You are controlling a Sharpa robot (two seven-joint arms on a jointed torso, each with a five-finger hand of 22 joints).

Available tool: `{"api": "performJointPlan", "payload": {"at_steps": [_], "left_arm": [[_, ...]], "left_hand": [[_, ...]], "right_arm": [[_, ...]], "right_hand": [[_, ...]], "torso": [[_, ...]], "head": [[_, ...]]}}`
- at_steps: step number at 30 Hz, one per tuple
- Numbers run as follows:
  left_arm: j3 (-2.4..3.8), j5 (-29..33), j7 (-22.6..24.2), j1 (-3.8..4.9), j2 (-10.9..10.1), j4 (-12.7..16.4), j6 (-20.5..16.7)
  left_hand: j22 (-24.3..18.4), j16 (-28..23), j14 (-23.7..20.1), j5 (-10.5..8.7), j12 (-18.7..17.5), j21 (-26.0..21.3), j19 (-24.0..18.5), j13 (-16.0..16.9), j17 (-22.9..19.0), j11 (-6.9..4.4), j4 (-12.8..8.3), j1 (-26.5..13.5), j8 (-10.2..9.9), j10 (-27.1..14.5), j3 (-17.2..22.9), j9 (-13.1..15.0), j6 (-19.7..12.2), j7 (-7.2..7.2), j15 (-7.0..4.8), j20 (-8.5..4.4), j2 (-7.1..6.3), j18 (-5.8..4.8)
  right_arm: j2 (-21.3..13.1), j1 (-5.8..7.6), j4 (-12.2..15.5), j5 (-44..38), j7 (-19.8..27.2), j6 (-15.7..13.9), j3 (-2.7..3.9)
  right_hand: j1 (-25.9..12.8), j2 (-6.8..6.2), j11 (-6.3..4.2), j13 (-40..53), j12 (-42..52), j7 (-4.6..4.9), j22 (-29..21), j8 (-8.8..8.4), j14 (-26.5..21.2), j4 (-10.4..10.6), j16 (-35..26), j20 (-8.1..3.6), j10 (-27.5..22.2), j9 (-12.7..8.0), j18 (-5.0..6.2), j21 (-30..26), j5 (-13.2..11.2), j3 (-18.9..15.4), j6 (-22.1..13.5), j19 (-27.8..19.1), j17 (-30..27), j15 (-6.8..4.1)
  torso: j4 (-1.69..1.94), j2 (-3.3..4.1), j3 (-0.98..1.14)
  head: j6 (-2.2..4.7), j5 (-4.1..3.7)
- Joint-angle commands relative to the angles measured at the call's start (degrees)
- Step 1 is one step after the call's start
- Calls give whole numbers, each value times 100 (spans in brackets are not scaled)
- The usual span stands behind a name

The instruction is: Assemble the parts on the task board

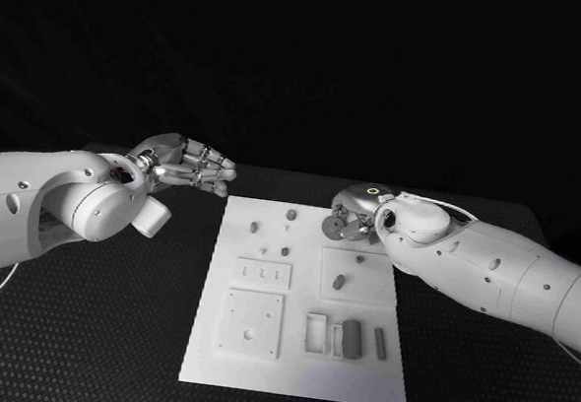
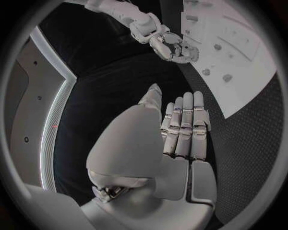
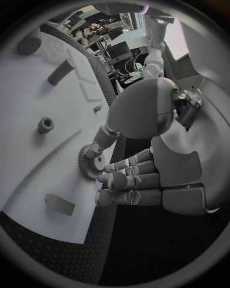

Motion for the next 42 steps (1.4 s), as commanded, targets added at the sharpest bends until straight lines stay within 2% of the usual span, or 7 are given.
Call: {"api": "performJointPlan", "payload": {"at_steps": [1,8,12,19,28,35,42], "left_arm": [[4,-19,26,5,6,13,79],[4,-19,30,5,8,12,77],[4,-19,26,5,5,12,66],[4,-19,20,6,-7,26,63],[4,-19,15,6,-17,41,56],[4,-19,15,6,-16,34,53],[4,-19,14,6,-23,31,50]], "left_hand": [[9,-23,41,-22,-39,-22,8,7,11,27,4,-52,-20,-6,29,6,-50,81,8,23,-9,64],[11,-29,43,-22,-45,-24,8,7,17,31,4,-56,-26,-12,29,5,-60,86,8,23,-12,64],[12,-33,43,-22,-49,-25,8,6,22,33,4,-60,-30,-16,29,3,-67,89,8,23,-16,64],[13,-37,45,-22,-54,-26,9,6,27,35,4,-63,-35,-21,29,2,-76,93,8,23,-19,64],[14,-42,46,-22,-59,-27,10,6,33,38,4,-67,-40,-27,30,1,-84,96,8,23,-26,65],[15,-46,47,-22,-63,-28,9,6,37,40,3,-68,-42,-30,31,1,-89,99,8,23,-30,65],[15,-50,47,-22,-65,-29,9,7,40,40,3,-68,-43,-31,33,1,-91,99,8,23,-31,65]], "right_arm": [[2,-135,-43,-54,100,540,-87],[12,-165,-62,17,126,579,-108],[0,-166,-69,125,128,606,-109],[-5,-166,-41,174,106,696,-111],[-7,-166,-7,112,-16,591,-123],[-9,-166,-7,64,-98,447,-123],[-71,-165,37,16,-176,231,-123]], "right_hand": [[262,228,-7,225,46,1,117,33,-35,0,26,16,73,10,618,-14,25,56,39,-38,-10,2],[204,291,2,247,53,39,121,86,-39,8,40,37,93,19,618,11,24,128,152,-36,-15,11],[101,487,-23,280,72,103,114,92,-28,17,53,39,157,7,618,27,26,228,196,-19,-23,-13],[36,681,-27,307,57,182,115,13,-22,25,59,44,168,-56,618,38,25,529,103,-26,-38,-20],[-172,379,-216,643,330,243,115,21,40,30,111,-4,623,-86,618,124,23,564,135,61,-40,-200],[-232,177,-234,855,371,259,103,11,47,37,108,-25,609,-107,618,130,23,528,124,81,-51,-218],[-260,67,-218,997,377,298,95,-15,49,56,96,-25,567,-128,618,118,23,530,84,88,-63,-204]], "torso": [[1,0,-1],[1,0,3],[-3,-1,4],[-5,2,4],[-5,3,5],[-5,1,6],[-7,-1,7]], "head": [[-5,5],[-15,8],[-15,4],[-23,8],[-30,13],[-23,8],[-17,6]]}}
